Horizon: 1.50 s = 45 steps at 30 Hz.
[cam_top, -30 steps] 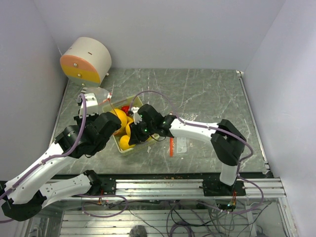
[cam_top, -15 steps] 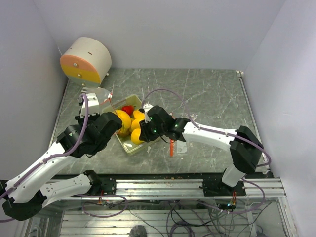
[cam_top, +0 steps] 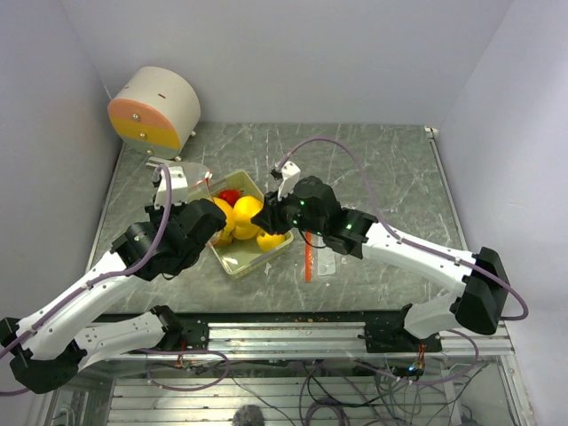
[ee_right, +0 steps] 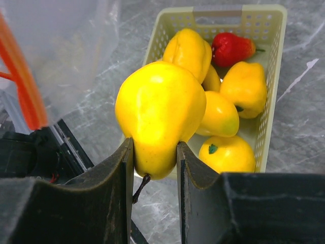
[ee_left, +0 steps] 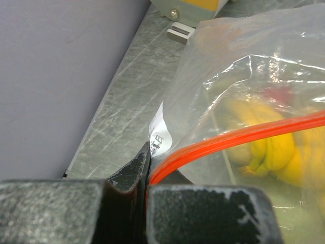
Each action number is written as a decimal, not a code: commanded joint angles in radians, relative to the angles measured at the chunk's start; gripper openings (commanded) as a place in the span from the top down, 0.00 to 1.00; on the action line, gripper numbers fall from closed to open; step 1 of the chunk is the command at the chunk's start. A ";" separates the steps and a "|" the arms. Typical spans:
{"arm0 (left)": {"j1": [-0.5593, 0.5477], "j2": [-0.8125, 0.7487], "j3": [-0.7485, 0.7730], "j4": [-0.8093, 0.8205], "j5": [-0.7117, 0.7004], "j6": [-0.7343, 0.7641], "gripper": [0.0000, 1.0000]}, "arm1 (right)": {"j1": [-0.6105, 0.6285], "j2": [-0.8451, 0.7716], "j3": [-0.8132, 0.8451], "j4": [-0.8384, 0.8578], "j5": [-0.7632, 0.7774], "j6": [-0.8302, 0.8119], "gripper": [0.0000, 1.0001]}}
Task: Place the food in the zip-top bag and seal the zipper
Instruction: Pick up the fake fruit from the bin, then place the fake fruit in the zipper food storage bag.
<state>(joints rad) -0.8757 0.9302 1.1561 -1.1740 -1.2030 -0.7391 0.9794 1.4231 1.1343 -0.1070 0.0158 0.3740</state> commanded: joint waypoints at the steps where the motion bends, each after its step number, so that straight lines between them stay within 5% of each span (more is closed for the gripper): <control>1: 0.005 -0.005 -0.008 0.095 0.063 0.048 0.93 | -0.005 -0.057 -0.021 0.062 -0.005 -0.026 1.00; 22: 0.006 0.071 -0.052 0.168 0.091 0.047 0.93 | -0.005 -0.306 -0.182 0.315 -0.387 -0.072 1.00; 36: 0.006 0.004 -0.058 0.242 0.187 0.090 0.93 | -0.004 -0.116 -0.146 0.477 -0.282 0.012 1.00; 45: 0.005 -0.067 -0.095 0.309 0.283 0.104 0.93 | -0.004 -0.020 -0.055 0.371 -0.022 0.037 1.00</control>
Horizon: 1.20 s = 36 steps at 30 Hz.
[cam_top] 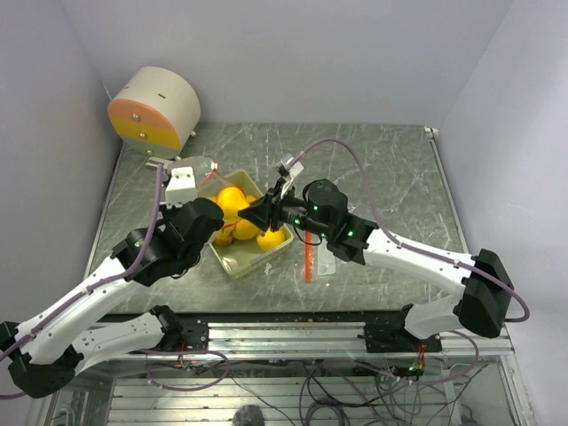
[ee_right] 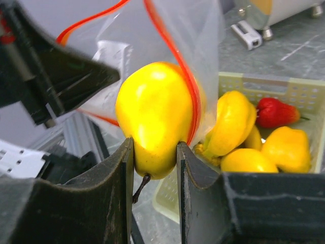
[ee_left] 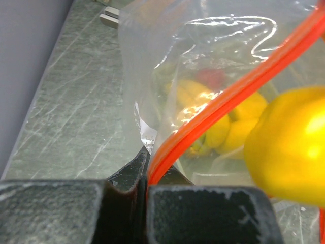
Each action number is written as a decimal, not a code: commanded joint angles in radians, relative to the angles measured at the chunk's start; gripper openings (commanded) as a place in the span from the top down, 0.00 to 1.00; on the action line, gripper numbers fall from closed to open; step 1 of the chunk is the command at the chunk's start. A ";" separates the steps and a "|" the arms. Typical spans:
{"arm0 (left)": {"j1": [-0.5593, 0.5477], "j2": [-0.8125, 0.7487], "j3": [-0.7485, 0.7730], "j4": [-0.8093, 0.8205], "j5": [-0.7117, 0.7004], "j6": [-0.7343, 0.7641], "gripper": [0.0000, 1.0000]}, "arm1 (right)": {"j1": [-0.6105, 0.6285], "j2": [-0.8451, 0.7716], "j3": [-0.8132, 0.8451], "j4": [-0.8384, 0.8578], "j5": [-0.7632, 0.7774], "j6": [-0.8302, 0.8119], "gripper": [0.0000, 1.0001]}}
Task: Place the food in the zip-top bag and seal the zipper
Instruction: Place the fake fruit in the zipper food storage bag.
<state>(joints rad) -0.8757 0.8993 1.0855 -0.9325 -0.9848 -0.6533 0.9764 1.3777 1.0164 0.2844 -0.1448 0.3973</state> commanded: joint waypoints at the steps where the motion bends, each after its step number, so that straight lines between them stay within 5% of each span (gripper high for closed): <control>1: 0.005 -0.044 -0.032 0.076 0.074 0.020 0.93 | -0.001 0.033 0.073 -0.026 0.142 0.014 1.00; 8: 0.005 -0.029 -0.061 0.129 0.114 0.020 0.93 | 0.023 0.118 0.195 -0.135 0.194 -0.007 0.98; 11: 0.005 -0.010 -0.058 0.140 0.114 0.023 0.93 | 0.039 0.138 0.223 -0.158 0.182 -0.022 0.86; 17: 0.004 0.011 -0.057 0.149 0.103 0.026 0.93 | 0.055 0.093 0.212 -0.177 0.192 -0.055 0.41; 25: 0.005 0.036 -0.045 0.105 0.045 0.008 0.93 | 0.054 -0.071 0.105 -0.178 0.268 -0.077 0.36; 32: 0.005 0.050 0.056 -0.057 -0.099 -0.037 0.93 | 0.048 -0.197 -0.031 -0.242 0.549 -0.049 0.02; 36: 0.006 0.010 0.088 -0.079 -0.141 -0.029 0.93 | 0.029 -0.073 0.050 -0.369 0.559 -0.009 0.00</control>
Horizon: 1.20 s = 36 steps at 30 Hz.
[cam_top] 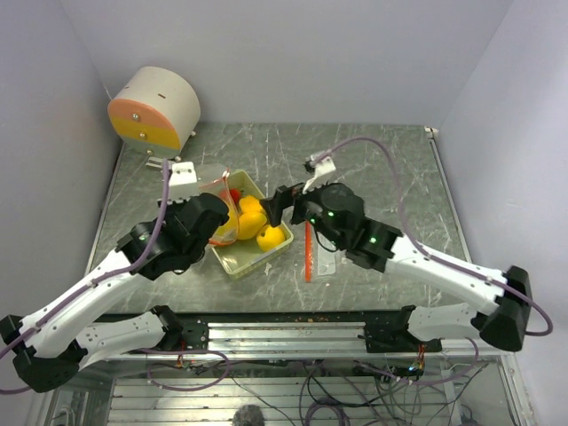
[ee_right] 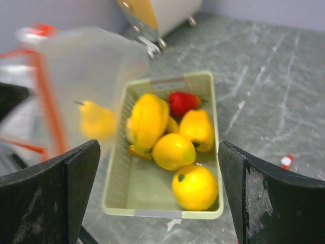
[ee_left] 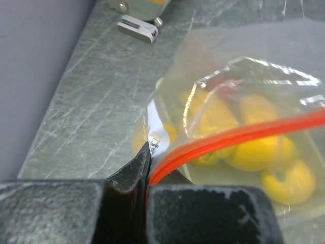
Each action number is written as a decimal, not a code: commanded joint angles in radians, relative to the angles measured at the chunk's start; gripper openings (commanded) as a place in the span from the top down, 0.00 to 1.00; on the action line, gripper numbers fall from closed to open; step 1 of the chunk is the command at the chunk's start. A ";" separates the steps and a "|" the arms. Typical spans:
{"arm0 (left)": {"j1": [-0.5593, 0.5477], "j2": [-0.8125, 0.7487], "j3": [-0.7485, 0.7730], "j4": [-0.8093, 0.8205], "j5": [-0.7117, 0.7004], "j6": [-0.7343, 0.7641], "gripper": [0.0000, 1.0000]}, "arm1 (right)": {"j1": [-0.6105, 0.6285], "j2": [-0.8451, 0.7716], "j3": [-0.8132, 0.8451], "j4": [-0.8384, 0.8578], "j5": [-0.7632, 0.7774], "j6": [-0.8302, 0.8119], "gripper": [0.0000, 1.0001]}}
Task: Place the food in the zip-top bag and seal the zipper
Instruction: Place the fake fruit in the zipper food storage bag, then pick up the fake fruit from the bin.
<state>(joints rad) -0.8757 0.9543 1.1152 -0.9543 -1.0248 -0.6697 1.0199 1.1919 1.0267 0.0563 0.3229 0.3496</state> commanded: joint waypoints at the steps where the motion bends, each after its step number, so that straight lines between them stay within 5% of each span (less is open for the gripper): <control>1: 0.005 -0.056 0.061 -0.062 -0.109 -0.012 0.93 | -0.017 0.142 0.050 -0.145 0.080 0.043 0.00; 13: 0.004 -0.137 0.024 -0.079 -0.118 -0.014 0.93 | -0.084 0.492 0.196 -0.157 -0.109 0.184 0.00; 29: 0.004 -0.148 -0.006 -0.060 -0.102 0.009 0.93 | -0.101 0.678 0.252 -0.099 -0.255 0.226 0.00; 33: 0.004 -0.140 -0.009 -0.059 -0.094 0.004 0.93 | -0.101 0.688 0.235 -0.068 -0.258 0.221 0.06; 36: 0.004 -0.136 -0.010 -0.054 -0.083 0.003 0.93 | -0.102 0.689 0.218 -0.032 -0.249 0.204 0.19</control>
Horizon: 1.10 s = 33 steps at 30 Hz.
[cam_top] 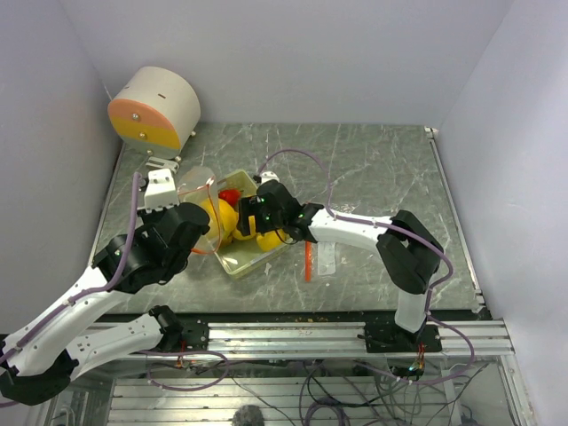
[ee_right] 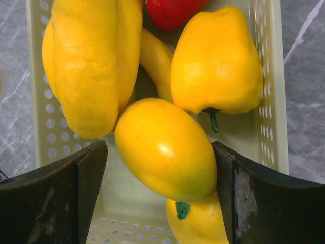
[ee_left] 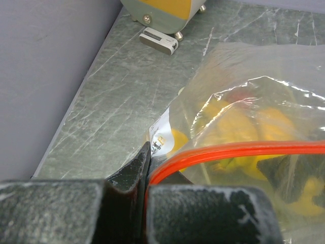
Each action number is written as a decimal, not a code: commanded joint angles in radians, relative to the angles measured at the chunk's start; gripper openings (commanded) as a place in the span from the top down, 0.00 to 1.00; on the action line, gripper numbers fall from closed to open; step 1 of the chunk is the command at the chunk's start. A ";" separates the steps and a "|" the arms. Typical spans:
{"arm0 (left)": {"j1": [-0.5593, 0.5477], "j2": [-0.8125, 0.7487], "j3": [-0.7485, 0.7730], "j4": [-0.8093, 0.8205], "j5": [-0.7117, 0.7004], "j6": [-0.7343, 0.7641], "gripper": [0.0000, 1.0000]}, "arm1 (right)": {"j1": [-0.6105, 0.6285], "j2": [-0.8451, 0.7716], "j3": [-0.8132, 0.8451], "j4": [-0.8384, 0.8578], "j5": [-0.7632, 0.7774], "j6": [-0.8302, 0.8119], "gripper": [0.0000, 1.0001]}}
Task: Place the food in the zip-top bag and seal the zipper
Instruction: Pick up the fake fruit from the bin.
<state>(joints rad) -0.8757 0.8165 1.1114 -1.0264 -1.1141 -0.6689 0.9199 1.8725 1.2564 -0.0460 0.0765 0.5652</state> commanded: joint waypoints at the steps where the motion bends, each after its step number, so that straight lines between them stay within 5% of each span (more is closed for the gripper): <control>1: 0.005 0.002 -0.004 0.018 0.009 0.002 0.93 | -0.002 0.006 -0.020 0.083 0.007 -0.018 0.23; 11: 0.004 0.024 -0.002 0.014 0.011 -0.006 0.93 | -0.009 -0.175 -0.099 0.143 0.032 -0.081 0.82; 23: 0.004 0.086 -0.020 0.056 0.040 -0.009 0.93 | -0.019 -0.603 -0.233 0.253 -0.089 -0.129 0.85; 33: 0.005 0.148 -0.040 0.146 0.073 0.017 0.93 | -0.018 -0.686 -0.263 0.426 -0.355 -0.119 0.86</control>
<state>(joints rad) -0.8757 0.9577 1.0794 -0.9569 -1.0622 -0.6678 0.9043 1.1965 1.0195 0.2729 -0.1371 0.4446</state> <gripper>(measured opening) 0.075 0.528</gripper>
